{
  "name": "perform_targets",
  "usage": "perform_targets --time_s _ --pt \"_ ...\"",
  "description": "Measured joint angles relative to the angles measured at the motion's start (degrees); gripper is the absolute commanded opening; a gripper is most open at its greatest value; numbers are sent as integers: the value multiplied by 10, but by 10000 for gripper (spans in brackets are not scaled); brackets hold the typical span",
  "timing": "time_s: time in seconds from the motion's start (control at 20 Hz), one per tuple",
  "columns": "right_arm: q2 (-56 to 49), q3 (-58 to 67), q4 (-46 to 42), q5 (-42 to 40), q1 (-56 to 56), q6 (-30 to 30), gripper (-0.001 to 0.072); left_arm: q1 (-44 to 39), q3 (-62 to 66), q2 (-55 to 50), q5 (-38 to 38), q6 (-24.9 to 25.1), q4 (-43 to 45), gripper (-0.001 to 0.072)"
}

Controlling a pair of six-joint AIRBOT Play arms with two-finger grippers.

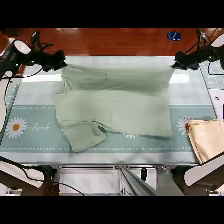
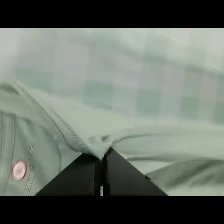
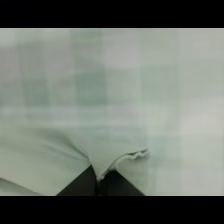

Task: Fold the shirts.

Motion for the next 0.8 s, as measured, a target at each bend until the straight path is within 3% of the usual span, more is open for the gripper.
perform_targets --time_s 0.2,0.4,0.45,0.5,0.55,0.8 --pt "-5 -8 -20 102 -2 -23 18 20 -4 -5 -125 52 10 20" --pt "-9 -62 -30 128 2 -31 18 24 -36 -16 -183 72 26 28" --pt "-10 -76 -30 127 4 -32 88 24 -40 -19 -188 75 27 214" --pt "-12 -89 -30 125 5 -32 336 24 -44 -23 -192 76 29 500" --pt "-13 -98 -30 120 7 -30 415 24 -46 -26 -201 76 31 510" --pt "28 -122 -41 124 -13 -19 415 33 -50 -3 -257 62 71 510"
